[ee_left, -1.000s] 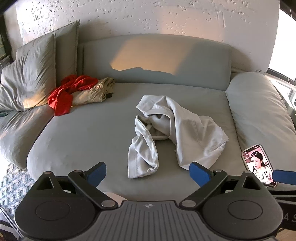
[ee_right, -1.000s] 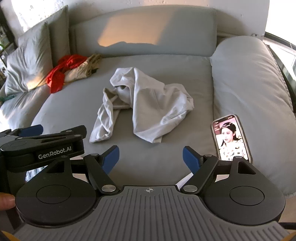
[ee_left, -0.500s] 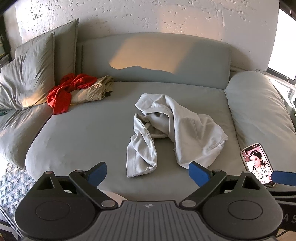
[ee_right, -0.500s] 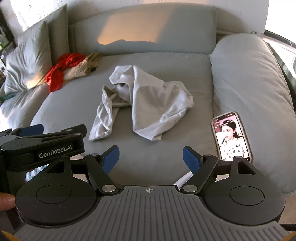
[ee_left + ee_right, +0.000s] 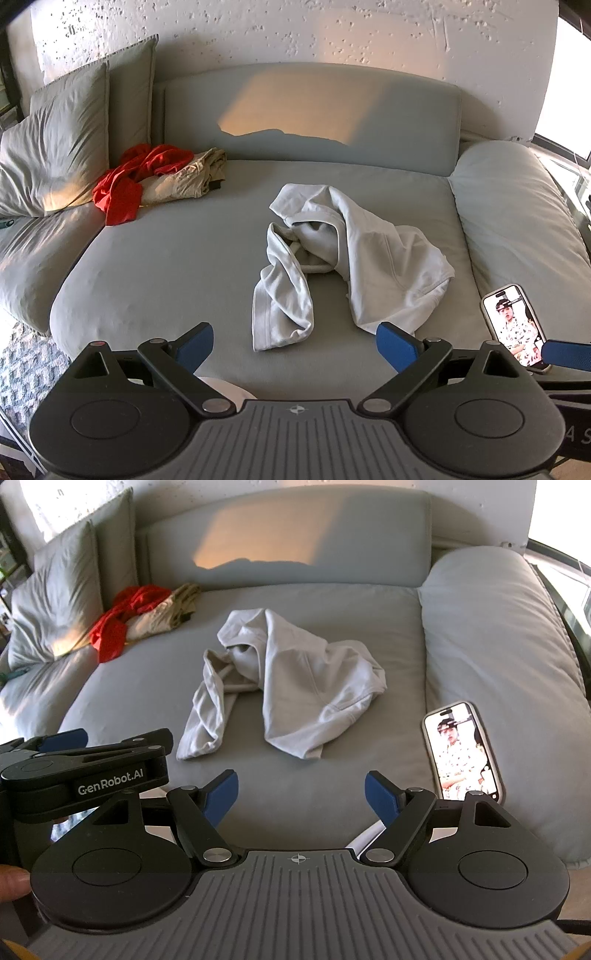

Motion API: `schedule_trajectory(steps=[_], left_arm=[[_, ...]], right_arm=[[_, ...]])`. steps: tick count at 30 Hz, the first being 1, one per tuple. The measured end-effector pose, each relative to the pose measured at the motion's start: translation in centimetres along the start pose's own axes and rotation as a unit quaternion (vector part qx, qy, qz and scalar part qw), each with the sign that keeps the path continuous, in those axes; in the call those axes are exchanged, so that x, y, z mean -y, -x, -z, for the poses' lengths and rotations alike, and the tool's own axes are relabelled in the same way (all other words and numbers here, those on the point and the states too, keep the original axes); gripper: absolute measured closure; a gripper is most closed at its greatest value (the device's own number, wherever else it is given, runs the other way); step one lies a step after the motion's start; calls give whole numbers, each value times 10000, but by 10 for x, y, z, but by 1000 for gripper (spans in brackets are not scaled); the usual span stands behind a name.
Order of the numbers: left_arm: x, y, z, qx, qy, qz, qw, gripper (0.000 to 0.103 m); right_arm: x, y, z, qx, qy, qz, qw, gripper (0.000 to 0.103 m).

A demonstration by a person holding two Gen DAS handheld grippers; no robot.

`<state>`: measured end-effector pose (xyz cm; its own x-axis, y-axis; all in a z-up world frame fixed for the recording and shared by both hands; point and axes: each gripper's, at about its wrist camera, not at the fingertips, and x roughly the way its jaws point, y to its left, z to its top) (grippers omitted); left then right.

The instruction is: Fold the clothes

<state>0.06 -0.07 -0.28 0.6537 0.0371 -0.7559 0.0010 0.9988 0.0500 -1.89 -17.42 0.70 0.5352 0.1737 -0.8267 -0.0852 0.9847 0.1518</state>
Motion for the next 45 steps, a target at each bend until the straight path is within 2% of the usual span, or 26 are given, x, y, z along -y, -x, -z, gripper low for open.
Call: schedule_trajectory(steps=[38,43,45], left_arm=[[-6,-7,2,-82,79,35,9999,9],[-12,-15,7,-180,158,157,9996,5],[-17,-20,11,-227,190,99,9995,5]], right_arm=[[-3,-5,-1,-59,67,-15,10000,22],[0,-12,0,-125,1,-102,9999,21],[1,-15,2,-143,-11,-101,9998,20]])
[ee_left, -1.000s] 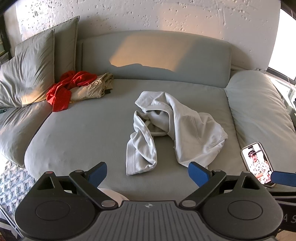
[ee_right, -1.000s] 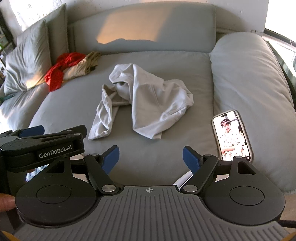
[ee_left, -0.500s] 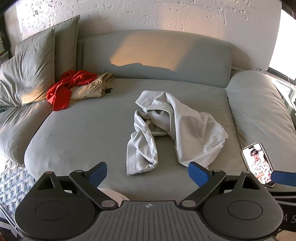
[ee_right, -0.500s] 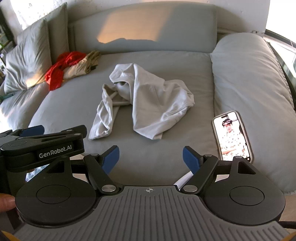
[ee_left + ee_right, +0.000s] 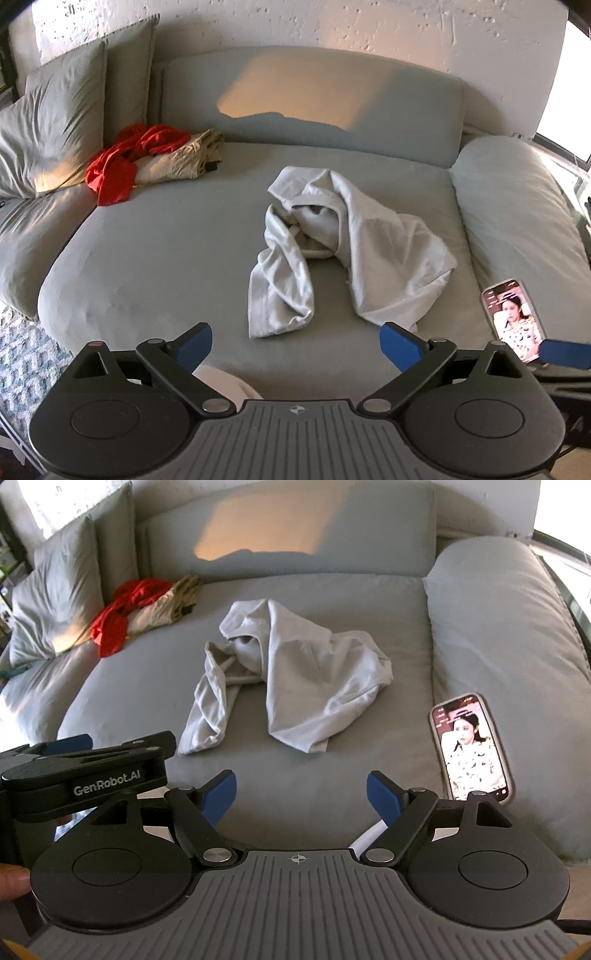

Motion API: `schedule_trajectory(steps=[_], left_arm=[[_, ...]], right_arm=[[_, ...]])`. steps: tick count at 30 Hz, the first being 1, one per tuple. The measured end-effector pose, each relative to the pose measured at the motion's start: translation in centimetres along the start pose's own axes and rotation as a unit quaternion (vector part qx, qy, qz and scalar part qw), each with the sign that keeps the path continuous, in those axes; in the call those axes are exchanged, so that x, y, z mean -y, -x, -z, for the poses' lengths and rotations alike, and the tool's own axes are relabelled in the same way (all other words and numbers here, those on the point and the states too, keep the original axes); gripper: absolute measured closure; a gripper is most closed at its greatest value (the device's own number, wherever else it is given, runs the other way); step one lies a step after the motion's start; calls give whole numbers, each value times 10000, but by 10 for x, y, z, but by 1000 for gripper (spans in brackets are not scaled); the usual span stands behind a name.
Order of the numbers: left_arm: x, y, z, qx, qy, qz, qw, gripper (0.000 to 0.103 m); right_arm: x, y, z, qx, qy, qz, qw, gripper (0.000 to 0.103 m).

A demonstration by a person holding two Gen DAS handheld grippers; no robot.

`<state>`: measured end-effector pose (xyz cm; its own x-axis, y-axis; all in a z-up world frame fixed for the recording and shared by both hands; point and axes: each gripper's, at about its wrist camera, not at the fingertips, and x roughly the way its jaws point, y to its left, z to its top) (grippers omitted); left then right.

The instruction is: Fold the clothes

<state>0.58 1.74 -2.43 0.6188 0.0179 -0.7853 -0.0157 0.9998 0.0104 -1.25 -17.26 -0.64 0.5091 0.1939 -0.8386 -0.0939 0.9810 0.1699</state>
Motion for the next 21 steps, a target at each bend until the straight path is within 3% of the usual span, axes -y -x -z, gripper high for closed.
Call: schedule_trajectory(steps=[10,15,17,21], left_arm=[[-26,-26,8,-157,167,-238,9995,5],[-31,-46,5,-16,27,-290,9996,7],[-34,-60,-1,-32,26,-305,9995,14],[-44,-80,-16,49,179,-257,9995,15]], right_arm=[[-3,-29,4,-182,-50,-95,9998,19],[-13,-42,-1,154,135,-327,9993,20],[-19,-51,-7,429,389,-328,9978,26],[-27,-78,-30,559,653,-168,9962,39]])
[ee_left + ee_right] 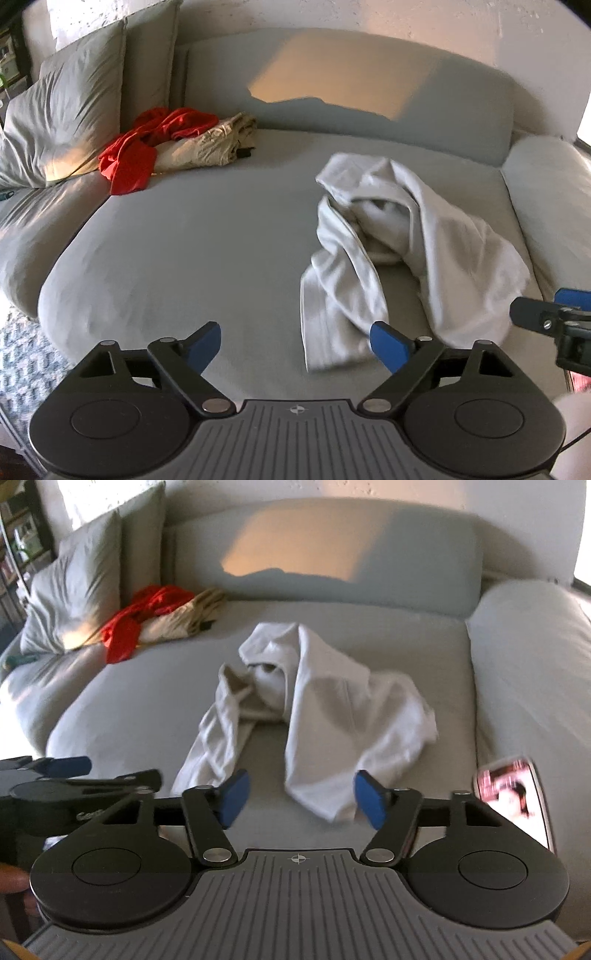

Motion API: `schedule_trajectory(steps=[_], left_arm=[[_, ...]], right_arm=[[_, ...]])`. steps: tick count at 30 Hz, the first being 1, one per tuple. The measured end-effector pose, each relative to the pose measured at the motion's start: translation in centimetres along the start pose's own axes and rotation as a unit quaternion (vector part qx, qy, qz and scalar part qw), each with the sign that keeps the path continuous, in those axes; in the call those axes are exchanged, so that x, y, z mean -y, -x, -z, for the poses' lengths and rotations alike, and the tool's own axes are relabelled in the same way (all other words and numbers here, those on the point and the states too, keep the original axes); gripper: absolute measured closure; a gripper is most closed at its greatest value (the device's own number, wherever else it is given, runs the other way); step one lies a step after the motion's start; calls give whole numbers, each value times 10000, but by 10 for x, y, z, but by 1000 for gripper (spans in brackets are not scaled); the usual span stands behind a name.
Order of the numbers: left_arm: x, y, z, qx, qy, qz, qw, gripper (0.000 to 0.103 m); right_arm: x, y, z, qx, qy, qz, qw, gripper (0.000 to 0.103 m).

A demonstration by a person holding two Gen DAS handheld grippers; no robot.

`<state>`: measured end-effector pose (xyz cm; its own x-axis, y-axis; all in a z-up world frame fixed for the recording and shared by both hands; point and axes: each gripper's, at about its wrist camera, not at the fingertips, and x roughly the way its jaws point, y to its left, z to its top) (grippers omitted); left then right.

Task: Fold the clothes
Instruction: 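Reach the right tool to the white t-shirt and close on its fabric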

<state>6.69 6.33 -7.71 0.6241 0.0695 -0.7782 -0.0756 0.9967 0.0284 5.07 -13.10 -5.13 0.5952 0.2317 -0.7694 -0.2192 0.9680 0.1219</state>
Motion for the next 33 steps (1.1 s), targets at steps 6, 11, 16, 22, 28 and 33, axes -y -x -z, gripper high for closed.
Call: schedule_trajectory(steps=[6,11,16,22,28,33], left_arm=[[-25,-37,-22,37,420,203,9989,31],[-46,-63,-33,4,968,179,9951,40],[-61,-80,-35,-131,1245,140,9920,35],[-74,-99,-31,-413,1432,150,9887,34],[-74,-93,-28,-428,1412,247,9888,32],[-61,-69,-24,-282,1241,473,9907,32]], right_arm=[[-18,-48,-33,118,575,-23,9983,40],[-40,-93,-69,358,879,-242,9952,44],[-70,-158,-108,286,1207,-197,9921,46],[-100,-231,-132,-239,1380,-27,9901,41],[-100,-257,-136,-365,1563,493,9858,103],[-65,-193,-152,617,985,895,9892,103]])
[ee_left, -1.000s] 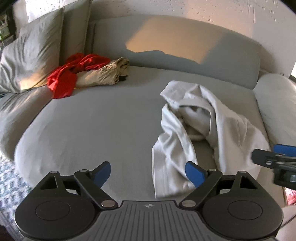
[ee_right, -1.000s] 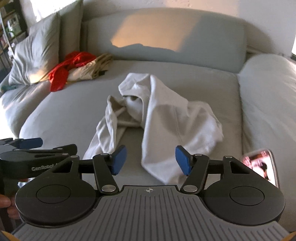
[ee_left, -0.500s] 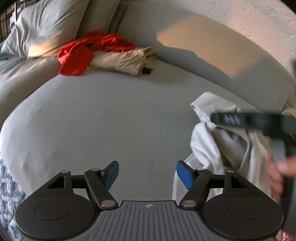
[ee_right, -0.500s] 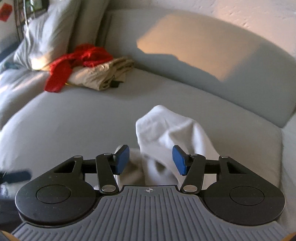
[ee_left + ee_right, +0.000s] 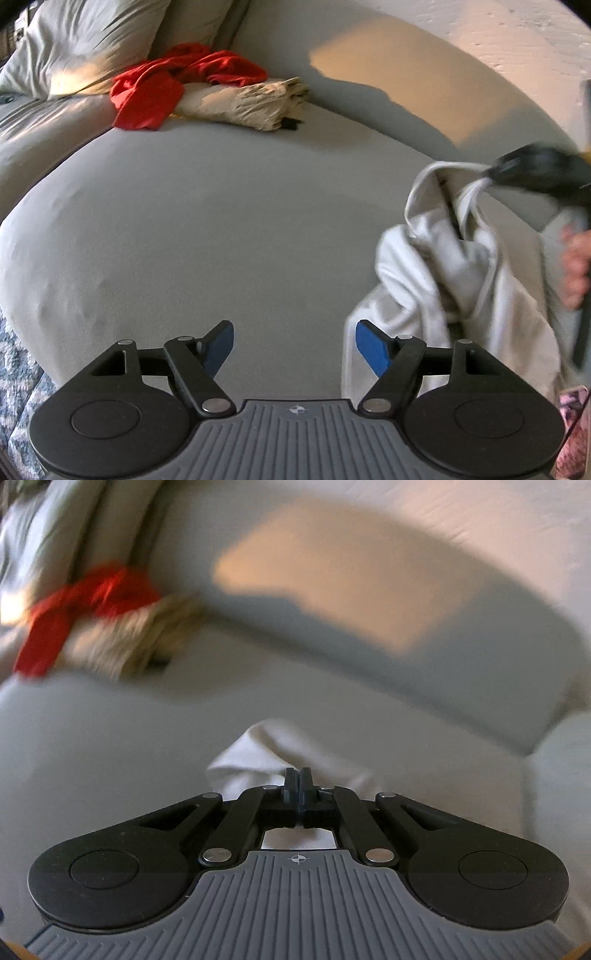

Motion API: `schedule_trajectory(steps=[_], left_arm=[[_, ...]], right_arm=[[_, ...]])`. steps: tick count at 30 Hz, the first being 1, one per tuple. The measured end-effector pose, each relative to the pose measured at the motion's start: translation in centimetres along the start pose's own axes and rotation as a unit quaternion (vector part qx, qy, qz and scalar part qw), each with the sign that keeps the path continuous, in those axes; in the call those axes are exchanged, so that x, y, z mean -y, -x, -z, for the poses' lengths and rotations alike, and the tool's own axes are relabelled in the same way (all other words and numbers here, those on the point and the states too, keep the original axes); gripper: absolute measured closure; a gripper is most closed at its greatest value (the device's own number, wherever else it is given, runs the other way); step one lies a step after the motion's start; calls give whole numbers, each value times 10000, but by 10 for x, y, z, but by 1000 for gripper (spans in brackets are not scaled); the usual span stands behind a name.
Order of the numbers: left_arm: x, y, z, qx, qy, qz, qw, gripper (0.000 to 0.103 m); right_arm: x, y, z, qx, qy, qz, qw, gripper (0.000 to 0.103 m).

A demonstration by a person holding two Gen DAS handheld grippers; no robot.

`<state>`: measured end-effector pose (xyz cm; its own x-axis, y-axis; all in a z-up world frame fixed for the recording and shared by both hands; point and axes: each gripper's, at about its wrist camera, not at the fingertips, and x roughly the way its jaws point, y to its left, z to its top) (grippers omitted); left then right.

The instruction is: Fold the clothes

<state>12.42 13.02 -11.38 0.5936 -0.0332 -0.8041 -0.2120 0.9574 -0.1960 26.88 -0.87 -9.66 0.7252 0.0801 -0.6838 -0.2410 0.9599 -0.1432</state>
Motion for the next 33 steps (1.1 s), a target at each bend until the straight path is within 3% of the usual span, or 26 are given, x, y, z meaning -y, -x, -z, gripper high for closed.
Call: schedule_trajectory(steps=[5,8,10,11,13,16,22,25,33], left_arm=[[23,32,19,159,-400,434,9981,29],[41,45,35,173,-659,649,9956,28],[53,49,45,140,-764,683,9946,26],[59,49,49,126,-784,651,9947,26],[68,50,56,138,-753,479,9959,26],[73,53,57,309,-675,217,9970,19],[63,42,27,676,-456,-179,9965,18],[52,30,9,799,-310,-339,9957,19],[1,-25,-41,828,139,-776,9934,25]], right_arm=[[97,98,4,775,-1100,611,9890,103],[159,157,27,885,-1761,729,9777,103],[183,184,51,606,-1864,470,9795,102],[193,194,62,475,-1919,286,9798,92],[200,202,83,250,-1982,-284,9794,86],[182,195,106,163,-1602,-631,9849,50],[131,148,102,-115,-937,-1173,9886,46],[99,129,91,-109,-513,-1252,9907,33],[17,48,41,-119,413,-1372,9896,32]])
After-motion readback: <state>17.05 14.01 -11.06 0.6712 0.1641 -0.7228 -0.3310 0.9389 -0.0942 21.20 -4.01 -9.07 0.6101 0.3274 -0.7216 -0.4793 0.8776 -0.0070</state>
